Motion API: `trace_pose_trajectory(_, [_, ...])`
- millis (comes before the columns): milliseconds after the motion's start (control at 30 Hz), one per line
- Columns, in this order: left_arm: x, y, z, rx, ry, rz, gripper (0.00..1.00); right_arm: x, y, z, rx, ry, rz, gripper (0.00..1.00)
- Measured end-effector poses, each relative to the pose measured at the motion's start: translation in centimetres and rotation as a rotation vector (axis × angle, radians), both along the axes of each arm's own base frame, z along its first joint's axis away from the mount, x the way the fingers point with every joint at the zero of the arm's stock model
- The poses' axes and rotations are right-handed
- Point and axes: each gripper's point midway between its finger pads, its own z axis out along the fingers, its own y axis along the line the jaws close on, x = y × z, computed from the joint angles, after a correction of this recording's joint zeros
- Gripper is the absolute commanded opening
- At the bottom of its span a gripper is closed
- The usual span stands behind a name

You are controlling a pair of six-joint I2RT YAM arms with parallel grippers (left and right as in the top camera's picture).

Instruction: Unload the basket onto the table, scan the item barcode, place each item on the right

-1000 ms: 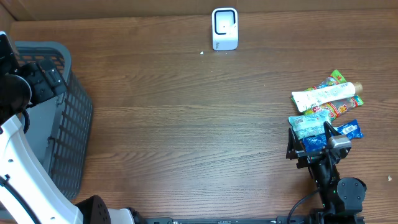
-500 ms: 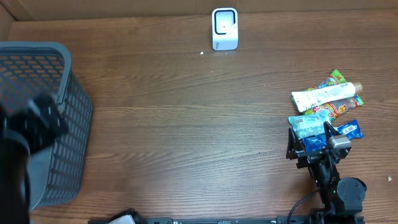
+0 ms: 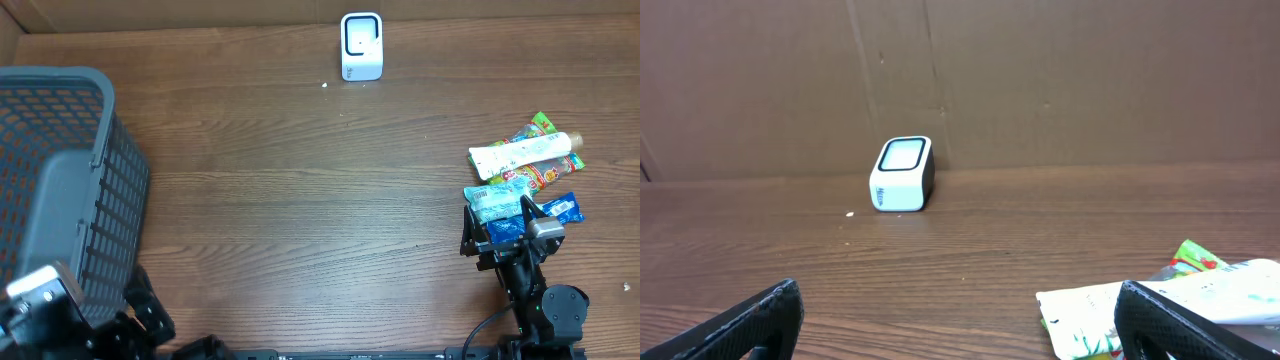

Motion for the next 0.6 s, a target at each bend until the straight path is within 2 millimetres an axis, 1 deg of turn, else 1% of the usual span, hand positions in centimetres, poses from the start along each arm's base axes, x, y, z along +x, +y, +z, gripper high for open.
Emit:
trace_pose_trajectory(67, [-0.2, -0.1, 0.0, 0.017, -0.043, 0.0, 1.0, 0.0, 0.0, 0.0, 0.0, 0.0, 0.0, 1.0])
trace_pose_trajectory(167, [0.4, -0.1, 0.3, 0.044, -0.12, -0.019, 1.0, 0.0, 0.0, 0.0, 0.0, 0.0, 0.0, 1.0])
trace_pose_trajectory(233, [1.4, -0.3, 0.4, 0.055, -0.174, -0.053, 1.0, 0.0, 0.0, 0.0, 0.0, 0.0, 0.0, 1.0])
trace_pose_trajectory(333, [3.6, -1.0, 1.2, 0.092, -0.299, -0.139, 0.99, 0.0, 0.0, 0.0, 0.0, 0.0, 0.0, 1.0])
trace_pose_trajectory(467, [5.7, -2.0, 0.8, 0.142, -0.434, -0.243, 0.99, 0.0, 0.0, 0.0, 0.0, 0.0, 0.0, 1.0])
trace_pose_trajectory(567, [7.0, -2.5, -0.3, 0.179, -0.53, -0.303, 1.0, 0.0, 0.0, 0.0, 0.0, 0.0, 0.0, 1.0])
trace_pose_trajectory(600, [7.4, -2.7, -1.1, 0.186, -0.554, -0.321, 1.0, 0.0, 0.0, 0.0, 0.0, 0.0, 0.0, 1.0])
